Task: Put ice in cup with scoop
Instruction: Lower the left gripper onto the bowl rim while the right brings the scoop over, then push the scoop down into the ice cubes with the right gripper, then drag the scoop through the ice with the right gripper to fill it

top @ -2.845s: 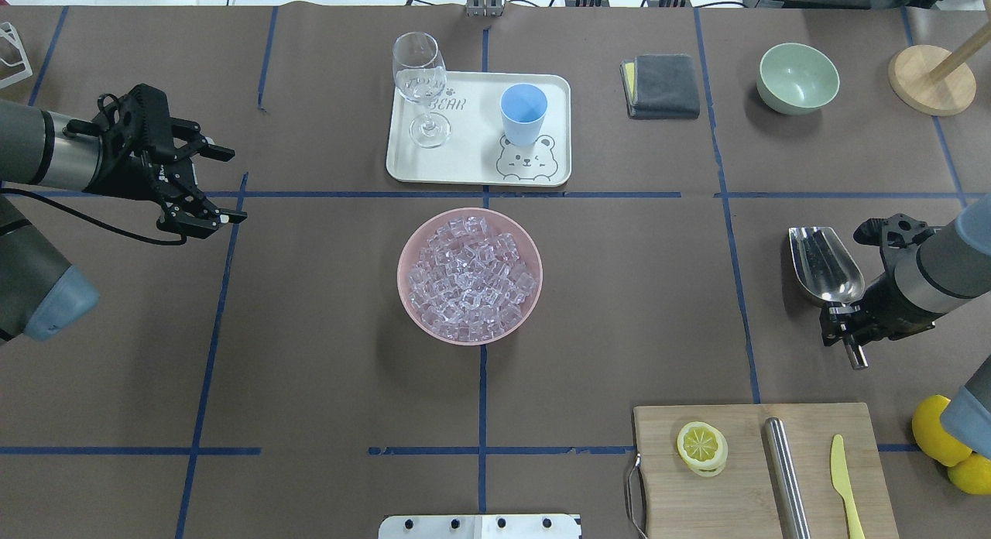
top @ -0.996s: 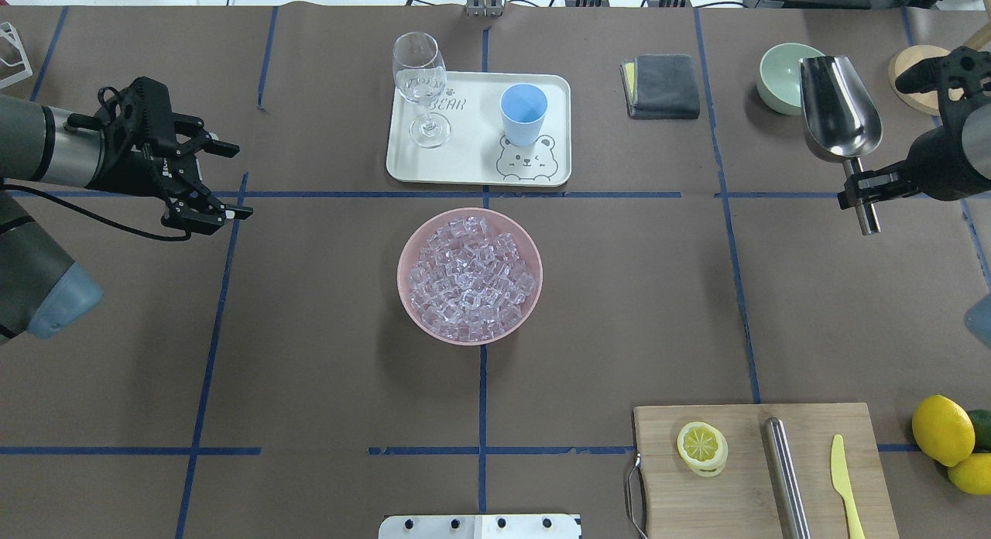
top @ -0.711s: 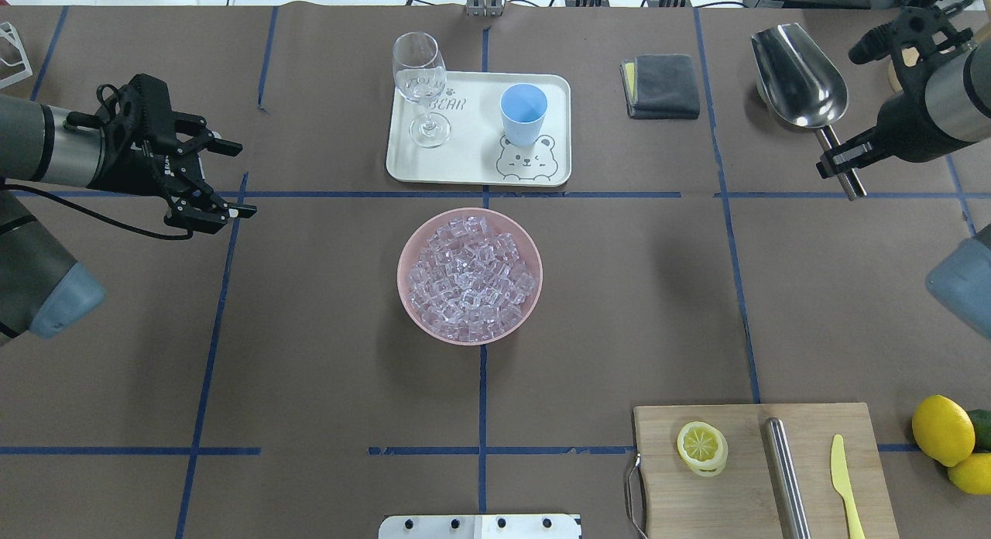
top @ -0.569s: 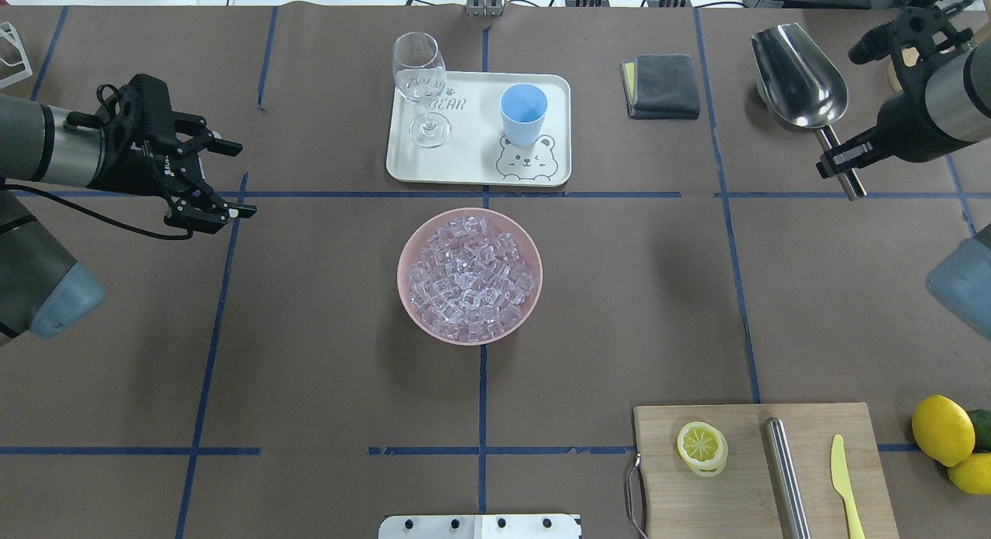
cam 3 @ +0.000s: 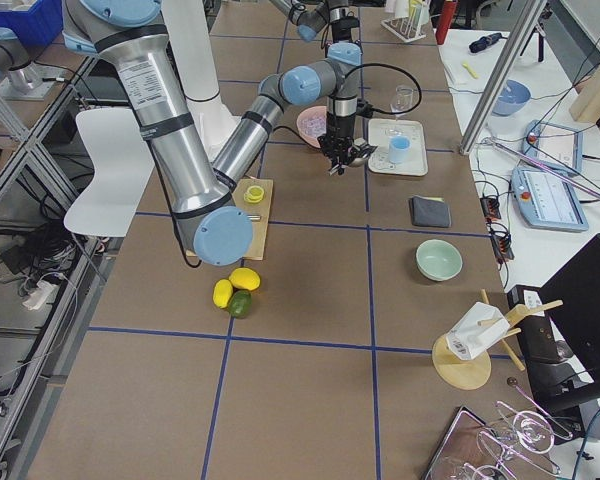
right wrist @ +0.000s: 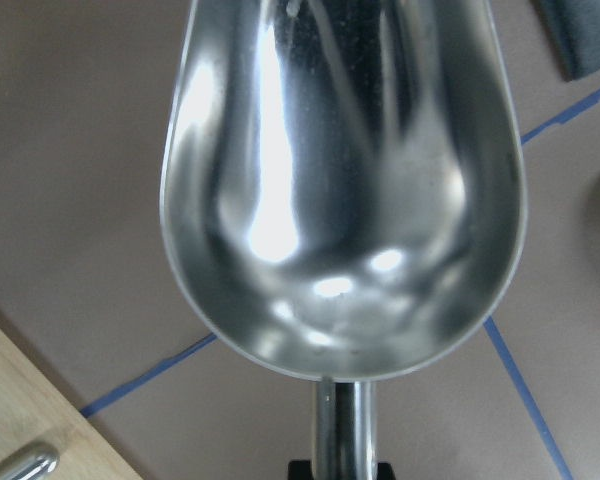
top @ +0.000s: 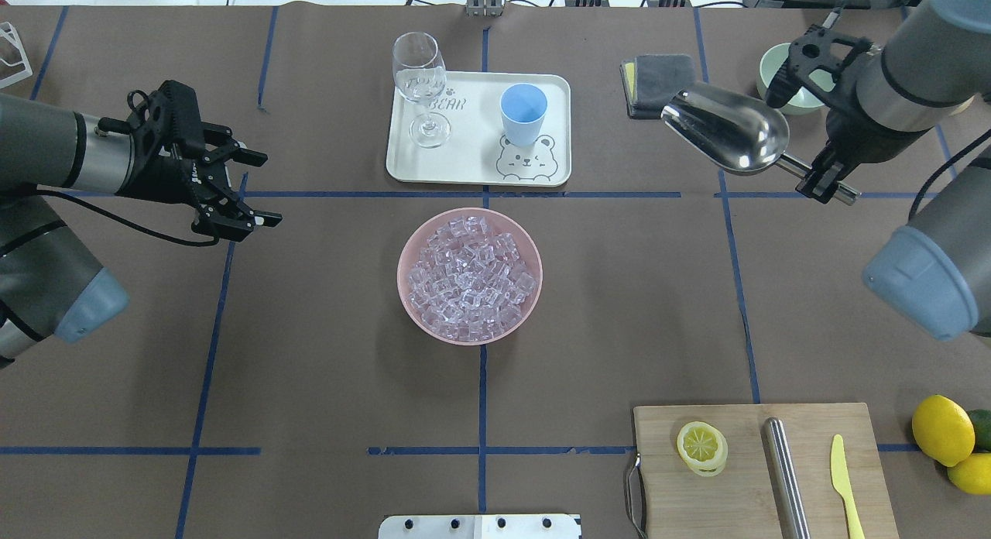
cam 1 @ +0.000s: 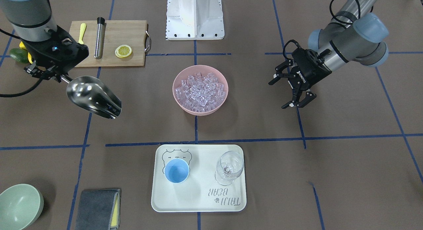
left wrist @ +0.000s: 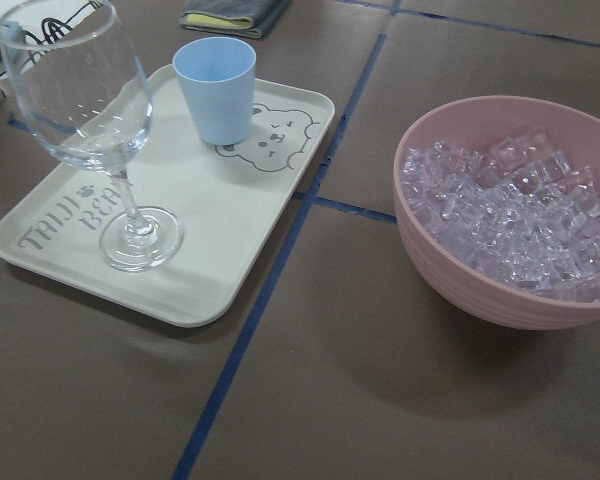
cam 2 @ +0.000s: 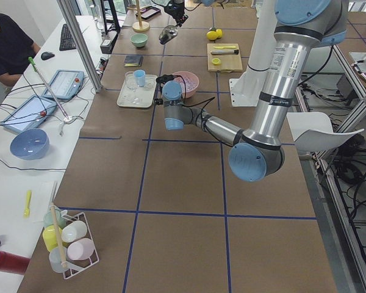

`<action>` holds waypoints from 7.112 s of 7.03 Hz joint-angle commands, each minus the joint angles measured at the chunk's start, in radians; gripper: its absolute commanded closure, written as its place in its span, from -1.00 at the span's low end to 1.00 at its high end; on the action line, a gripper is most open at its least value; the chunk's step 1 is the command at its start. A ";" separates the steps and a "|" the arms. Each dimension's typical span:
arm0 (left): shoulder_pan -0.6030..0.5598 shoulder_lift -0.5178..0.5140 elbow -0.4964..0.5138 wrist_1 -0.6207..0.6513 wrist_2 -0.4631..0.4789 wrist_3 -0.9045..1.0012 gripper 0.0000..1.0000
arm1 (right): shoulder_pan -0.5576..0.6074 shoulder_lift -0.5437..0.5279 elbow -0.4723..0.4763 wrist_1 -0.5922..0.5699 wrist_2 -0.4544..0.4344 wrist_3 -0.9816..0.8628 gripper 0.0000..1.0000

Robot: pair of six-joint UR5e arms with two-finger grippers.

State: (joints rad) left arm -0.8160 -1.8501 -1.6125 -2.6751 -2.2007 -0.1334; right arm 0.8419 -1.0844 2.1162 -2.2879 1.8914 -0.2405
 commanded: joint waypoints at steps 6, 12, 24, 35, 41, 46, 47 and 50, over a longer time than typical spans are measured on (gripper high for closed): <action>0.218 -0.086 0.118 0.004 0.007 0.049 -1.00 | -0.106 0.224 -0.025 -0.318 -0.089 -0.238 1.00; 0.262 -0.155 0.137 -0.002 0.236 0.044 -1.00 | -0.156 0.305 -0.110 -0.321 -0.097 -0.237 1.00; 0.279 -0.152 0.152 -0.042 0.236 0.040 -1.00 | -0.297 0.640 -0.626 -0.469 -0.251 -0.253 1.00; 0.279 -0.153 0.168 -0.089 0.236 0.035 -1.00 | -0.350 0.646 -0.685 -0.417 -0.258 -0.238 1.00; 0.281 -0.153 0.168 -0.089 0.236 0.034 -1.00 | -0.345 0.655 -0.715 -0.407 -0.301 -0.247 1.00; 0.281 -0.152 0.169 -0.089 0.236 0.034 -1.00 | -0.354 0.715 -0.816 -0.378 -0.314 -0.230 1.00; 0.281 -0.152 0.169 -0.089 0.236 0.034 -1.00 | -0.365 0.715 -0.849 -0.346 -0.314 -0.215 1.00; 0.281 -0.149 0.169 -0.089 0.236 0.034 -1.00 | -0.379 0.715 -0.854 -0.314 -0.311 -0.201 1.00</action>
State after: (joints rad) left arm -0.5354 -2.0003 -1.4435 -2.7642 -1.9650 -0.0997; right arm 0.4685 -0.3694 1.2670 -2.6143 1.5794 -0.4472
